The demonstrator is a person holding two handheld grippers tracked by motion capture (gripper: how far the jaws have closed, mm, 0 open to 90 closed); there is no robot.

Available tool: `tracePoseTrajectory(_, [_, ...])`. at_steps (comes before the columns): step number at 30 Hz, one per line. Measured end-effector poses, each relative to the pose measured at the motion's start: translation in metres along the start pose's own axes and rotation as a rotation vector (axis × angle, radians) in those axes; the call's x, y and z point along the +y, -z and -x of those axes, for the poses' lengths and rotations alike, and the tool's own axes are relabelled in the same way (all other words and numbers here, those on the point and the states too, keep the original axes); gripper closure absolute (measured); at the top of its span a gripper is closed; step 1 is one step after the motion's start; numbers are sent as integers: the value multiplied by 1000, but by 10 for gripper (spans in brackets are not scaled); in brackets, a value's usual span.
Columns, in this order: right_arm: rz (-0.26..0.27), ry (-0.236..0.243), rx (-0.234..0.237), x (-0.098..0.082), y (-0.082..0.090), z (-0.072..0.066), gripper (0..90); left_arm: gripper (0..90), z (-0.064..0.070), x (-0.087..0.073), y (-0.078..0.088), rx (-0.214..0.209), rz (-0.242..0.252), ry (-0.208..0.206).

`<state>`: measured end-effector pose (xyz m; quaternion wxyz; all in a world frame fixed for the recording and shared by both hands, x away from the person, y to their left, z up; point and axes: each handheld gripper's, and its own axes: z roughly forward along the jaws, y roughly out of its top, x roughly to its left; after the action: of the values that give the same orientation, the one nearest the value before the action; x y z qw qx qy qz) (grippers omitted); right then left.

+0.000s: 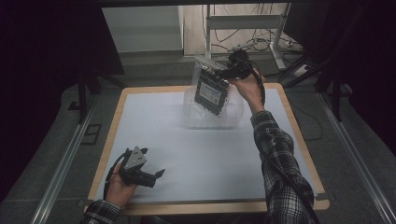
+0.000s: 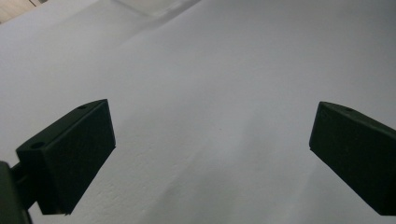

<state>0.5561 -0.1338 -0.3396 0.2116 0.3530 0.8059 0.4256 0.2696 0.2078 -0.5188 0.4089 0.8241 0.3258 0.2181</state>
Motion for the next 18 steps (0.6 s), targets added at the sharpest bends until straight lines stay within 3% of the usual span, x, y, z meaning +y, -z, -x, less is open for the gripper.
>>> tracePoseTrajectory(2, [-14,-5,30,0,0,-1,284,0,0,0,0,-2,-1,4])
tracePoseTrajectory(18, [-9,25,64,0,12,-8,180,0,0,0,0,-2,-5,3])
